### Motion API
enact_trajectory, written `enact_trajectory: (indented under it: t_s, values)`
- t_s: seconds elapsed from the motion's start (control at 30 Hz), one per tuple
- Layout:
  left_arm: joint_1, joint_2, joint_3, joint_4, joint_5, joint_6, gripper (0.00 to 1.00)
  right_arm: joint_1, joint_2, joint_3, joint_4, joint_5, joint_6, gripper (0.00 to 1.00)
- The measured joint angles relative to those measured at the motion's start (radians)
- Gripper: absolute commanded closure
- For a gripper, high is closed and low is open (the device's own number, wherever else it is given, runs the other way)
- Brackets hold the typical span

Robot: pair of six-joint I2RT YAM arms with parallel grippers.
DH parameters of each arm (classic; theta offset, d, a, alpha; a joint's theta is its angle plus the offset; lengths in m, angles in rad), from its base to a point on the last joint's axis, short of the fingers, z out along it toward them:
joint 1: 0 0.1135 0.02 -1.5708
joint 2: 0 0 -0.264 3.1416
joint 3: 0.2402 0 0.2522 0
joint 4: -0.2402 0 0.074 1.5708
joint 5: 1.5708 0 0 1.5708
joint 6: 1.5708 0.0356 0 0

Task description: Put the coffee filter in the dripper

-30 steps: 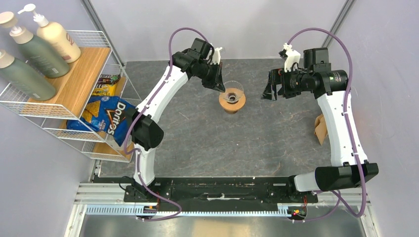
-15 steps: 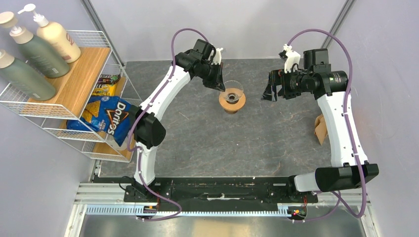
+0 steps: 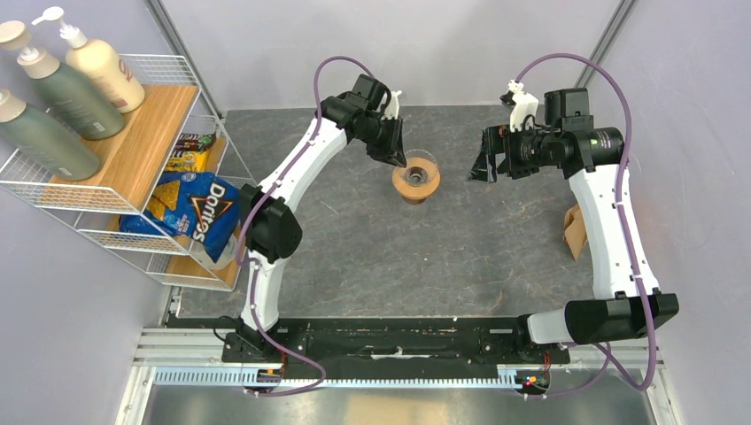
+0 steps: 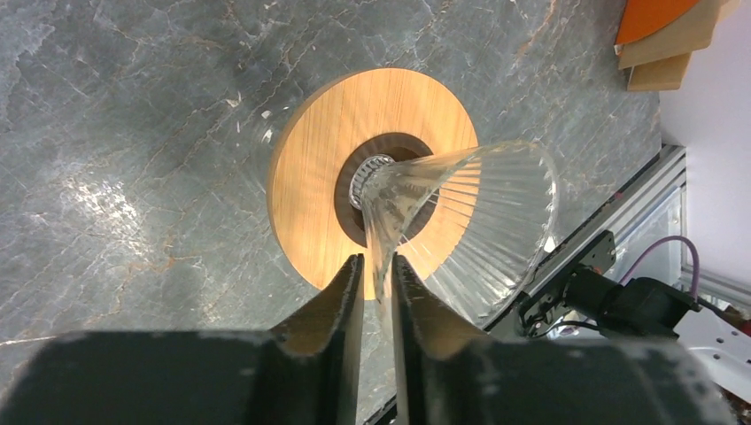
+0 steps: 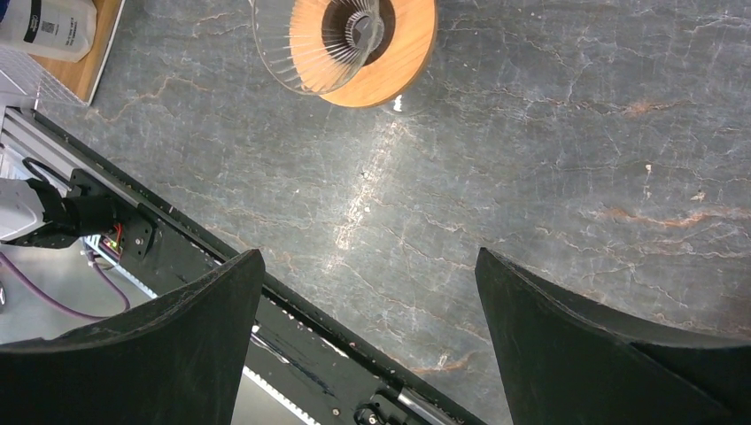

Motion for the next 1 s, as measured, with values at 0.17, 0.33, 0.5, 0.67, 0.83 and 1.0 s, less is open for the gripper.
enact_trajectory:
  t_s: [0.17, 0.33, 0.5, 0.67, 0.83, 1.0]
  values:
    - [0.0, 0.002, 0.0, 0.003, 0.002, -0.007, 0.46, -0.001, 0.001, 0.0, 0.0, -0.006, 0.003, 0.03]
    - [0.019, 0.001, 0.002, 0.008, 0.027, -0.015, 0.25, -0.001, 0.023, 0.005, 0.001, -0.046, 0.007, 0.03]
    - [0.091, -0.061, -0.052, 0.041, 0.073, -0.006, 0.22, -0.001, 0.082, 0.012, 0.029, -0.124, 0.016, 0.1]
    - [0.153, -0.204, -0.198, 0.102, 0.132, 0.036, 0.35, 0.005, 0.163, 0.013, 0.109, -0.197, 0.056, 0.22]
    - [0.137, -0.259, -0.298, 0.182, 0.208, 0.047, 0.39, 0.039, 0.251, 0.016, 0.169, -0.199, 0.077, 0.33]
    - [0.118, -0.251, -0.339, 0.229, 0.22, 0.047, 0.41, 0.089, 0.322, 0.018, 0.212, -0.168, 0.076, 0.39]
